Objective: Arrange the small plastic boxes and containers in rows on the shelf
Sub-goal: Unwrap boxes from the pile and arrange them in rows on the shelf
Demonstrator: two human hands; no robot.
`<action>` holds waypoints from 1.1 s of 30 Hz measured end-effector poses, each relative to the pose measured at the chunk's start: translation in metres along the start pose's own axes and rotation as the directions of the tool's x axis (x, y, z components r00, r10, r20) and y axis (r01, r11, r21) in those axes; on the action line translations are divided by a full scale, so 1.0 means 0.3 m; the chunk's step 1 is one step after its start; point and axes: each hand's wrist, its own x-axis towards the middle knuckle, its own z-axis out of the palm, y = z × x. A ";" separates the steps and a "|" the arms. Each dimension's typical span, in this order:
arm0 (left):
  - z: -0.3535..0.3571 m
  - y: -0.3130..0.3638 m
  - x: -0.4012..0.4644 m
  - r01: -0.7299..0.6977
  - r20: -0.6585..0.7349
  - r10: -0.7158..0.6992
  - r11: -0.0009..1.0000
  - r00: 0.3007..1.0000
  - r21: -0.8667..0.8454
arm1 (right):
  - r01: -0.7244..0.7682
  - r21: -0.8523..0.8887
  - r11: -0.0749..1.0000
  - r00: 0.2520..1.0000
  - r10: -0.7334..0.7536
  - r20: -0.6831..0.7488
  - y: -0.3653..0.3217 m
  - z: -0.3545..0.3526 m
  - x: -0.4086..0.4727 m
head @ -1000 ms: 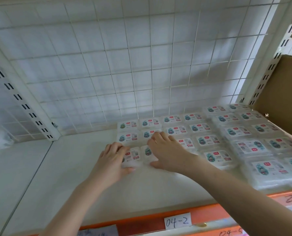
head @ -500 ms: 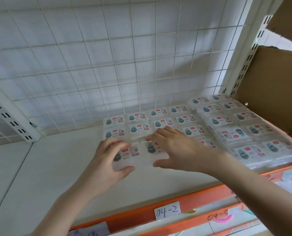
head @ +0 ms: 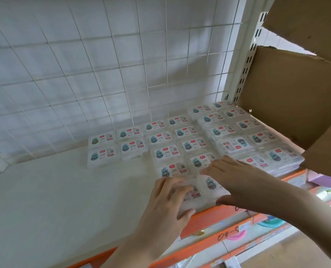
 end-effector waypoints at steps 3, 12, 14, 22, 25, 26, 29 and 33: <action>0.005 0.001 0.002 -0.009 -0.004 0.010 0.995 1.000 0.096 | -0.006 -0.004 1.000 1.000 0.006 -0.005 0.005 0.009 -0.003; -0.063 -0.041 -0.027 0.119 0.077 -0.116 0.992 0.990 -0.036 | -0.021 0.075 0.997 1.000 0.021 0.003 0.020 0.019 -0.002; -0.059 -0.035 -0.017 0.126 0.078 -0.122 0.991 0.989 -0.050 | -0.022 0.076 0.997 1.000 0.021 0.016 0.022 0.016 0.002; -0.079 -0.021 0.007 0.103 -0.030 -0.101 0.990 0.994 0.093 | -0.053 0.107 0.993 0.998 0.054 -0.007 -0.010 -0.038 0.041; -0.141 -0.053 0.025 0.087 -0.142 -0.071 0.990 0.987 0.110 | -0.006 0.163 0.987 0.996 0.020 -0.084 -0.057 -0.070 0.109; -0.166 -0.075 0.031 0.108 -0.177 -0.085 0.987 0.981 0.122 | 0.013 0.192 0.981 0.994 0.008 -0.110 -0.070 -0.075 0.144; -0.232 -0.188 0.043 0.236 -0.245 -0.178 0.945 0.953 0.228 | 0.057 0.259 0.964 0.980 -0.005 -0.199 -0.100 -0.075 0.275; -0.295 -0.377 0.065 0.430 -0.205 -0.381 0.843 0.902 0.323 | 0.042 0.241 0.970 0.975 0.012 -0.220 -0.156 -0.048 0.483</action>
